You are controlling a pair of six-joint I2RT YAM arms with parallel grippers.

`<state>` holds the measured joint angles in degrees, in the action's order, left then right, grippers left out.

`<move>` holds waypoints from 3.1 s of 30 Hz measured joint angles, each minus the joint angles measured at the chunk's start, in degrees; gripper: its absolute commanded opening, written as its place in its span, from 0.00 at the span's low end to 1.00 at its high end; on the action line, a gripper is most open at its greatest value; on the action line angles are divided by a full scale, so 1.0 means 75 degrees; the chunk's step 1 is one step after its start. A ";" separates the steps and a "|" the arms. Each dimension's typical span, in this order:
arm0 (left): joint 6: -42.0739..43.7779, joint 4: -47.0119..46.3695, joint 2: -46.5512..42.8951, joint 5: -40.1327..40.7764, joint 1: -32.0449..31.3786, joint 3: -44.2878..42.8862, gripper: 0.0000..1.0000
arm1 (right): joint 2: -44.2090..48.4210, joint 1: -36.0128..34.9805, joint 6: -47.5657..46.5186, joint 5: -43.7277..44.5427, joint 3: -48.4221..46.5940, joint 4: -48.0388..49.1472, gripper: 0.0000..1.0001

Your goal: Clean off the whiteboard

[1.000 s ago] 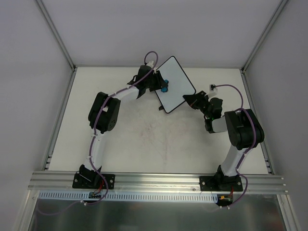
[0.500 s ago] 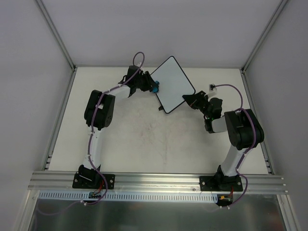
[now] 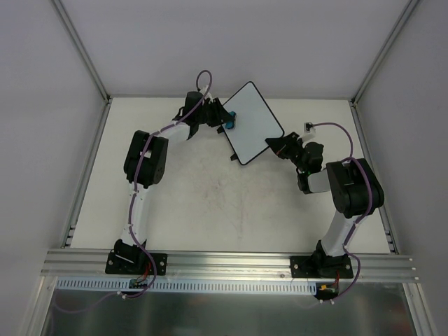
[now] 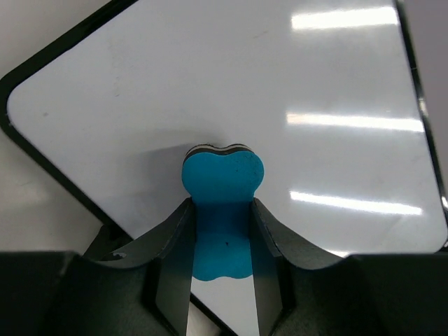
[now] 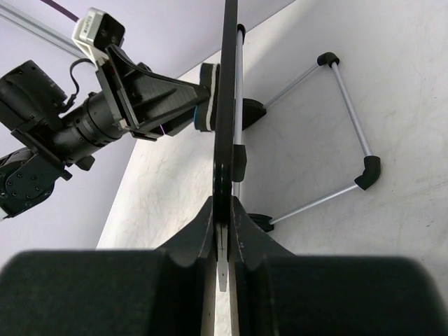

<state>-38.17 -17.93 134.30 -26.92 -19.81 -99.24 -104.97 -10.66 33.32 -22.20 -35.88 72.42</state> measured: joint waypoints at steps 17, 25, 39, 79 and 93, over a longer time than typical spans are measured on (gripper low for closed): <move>0.1172 0.0828 -0.1810 0.0557 0.0370 0.1402 0.30 | 0.0000 0.0000 0.0000 0.0000 0.0000 0.0000 0.00; 0.2162 0.2247 -0.3506 0.1970 0.0670 0.2789 0.34 | -0.0003 0.0000 0.0000 -0.0003 0.0000 0.0000 0.00; 0.2999 0.4290 -0.3654 0.3241 0.0670 0.3602 0.36 | -0.0003 0.0000 0.0012 -0.0003 0.0000 0.0003 0.00; 0.3223 0.3756 -0.4908 0.4683 0.0487 0.4631 0.99 | -0.0087 -0.0102 0.0108 -0.0300 0.0015 0.0099 0.93; 0.3162 0.3232 -0.5520 0.4867 0.0481 0.5173 0.99 | 0.0478 -0.0105 -0.0236 0.0128 0.0807 -0.0178 0.99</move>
<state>-14.46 6.31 92.90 9.58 -16.21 -60.45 -101.38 -11.44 31.55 -21.23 -29.82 71.09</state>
